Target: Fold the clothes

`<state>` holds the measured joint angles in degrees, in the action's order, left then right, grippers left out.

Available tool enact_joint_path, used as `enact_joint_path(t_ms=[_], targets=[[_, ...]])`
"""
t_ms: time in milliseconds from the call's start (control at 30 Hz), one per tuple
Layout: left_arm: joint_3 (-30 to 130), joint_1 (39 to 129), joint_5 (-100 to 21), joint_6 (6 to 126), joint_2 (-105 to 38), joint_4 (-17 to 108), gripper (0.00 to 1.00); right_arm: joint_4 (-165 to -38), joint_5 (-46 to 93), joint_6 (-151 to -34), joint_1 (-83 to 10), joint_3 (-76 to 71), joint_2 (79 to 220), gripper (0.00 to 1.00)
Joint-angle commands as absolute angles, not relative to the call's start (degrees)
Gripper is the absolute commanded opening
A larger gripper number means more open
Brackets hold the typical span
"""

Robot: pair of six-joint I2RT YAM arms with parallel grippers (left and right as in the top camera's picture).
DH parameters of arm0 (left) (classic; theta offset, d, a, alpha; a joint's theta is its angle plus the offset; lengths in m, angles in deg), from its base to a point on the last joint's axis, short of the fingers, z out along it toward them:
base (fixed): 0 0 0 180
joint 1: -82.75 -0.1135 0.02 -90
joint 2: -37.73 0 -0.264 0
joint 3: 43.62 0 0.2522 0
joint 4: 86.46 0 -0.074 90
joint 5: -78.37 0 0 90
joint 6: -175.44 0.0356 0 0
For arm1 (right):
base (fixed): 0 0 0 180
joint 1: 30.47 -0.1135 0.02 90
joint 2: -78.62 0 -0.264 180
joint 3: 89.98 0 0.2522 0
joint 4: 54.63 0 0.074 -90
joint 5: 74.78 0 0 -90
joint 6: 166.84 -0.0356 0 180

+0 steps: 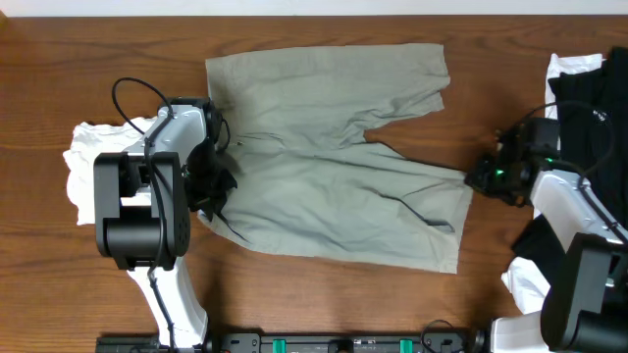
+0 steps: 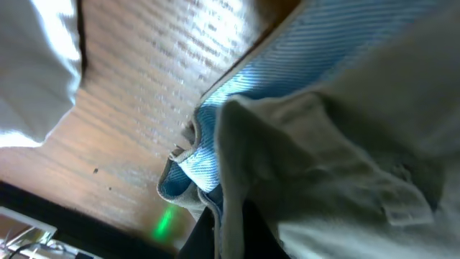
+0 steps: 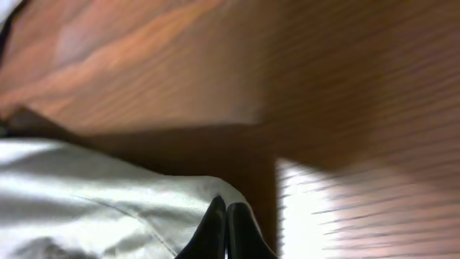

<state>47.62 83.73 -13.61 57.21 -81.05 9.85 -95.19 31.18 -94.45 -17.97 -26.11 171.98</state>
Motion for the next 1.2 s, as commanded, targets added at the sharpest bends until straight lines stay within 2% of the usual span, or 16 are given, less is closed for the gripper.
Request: enact_joint_path(t_ms=[0,267,433,567,800,1100,1167], targets=[[46.55,83.86,-12.03,58.02,-81.97,9.15,0.06,-93.6,27.03,-95.06,-14.39,-26.35,172.26,0.01],[43.6,83.88,-12.86,58.02,-81.97,9.1,0.06,-91.0,27.03,-94.58,-11.68,-26.33,172.26,0.02],[43.25,84.21,-14.68,59.35,-81.95,9.39,0.07,-90.47,27.23,-94.54,-11.68,-26.33,172.26,0.21],[43.29,84.73,-15.48,59.55,-81.95,9.8,0.11,-92.11,31.55,-91.87,-11.68,-26.3,172.24,0.25],[43.29,85.1,-15.48,59.92,-81.95,10.72,0.13,-106.52,34.11,-88.31,-11.61,-26.17,171.78,0.27],[43.27,85.1,-15.46,59.94,-81.95,12.1,0.17,-121.88,35.07,-77.57,-11.68,-26.19,171.78,0.29],[43.27,85.1,-15.48,59.94,-81.95,12.42,0.25,-123.28,35.14,-77.62,-11.68,-26.35,171.78,0.3]])
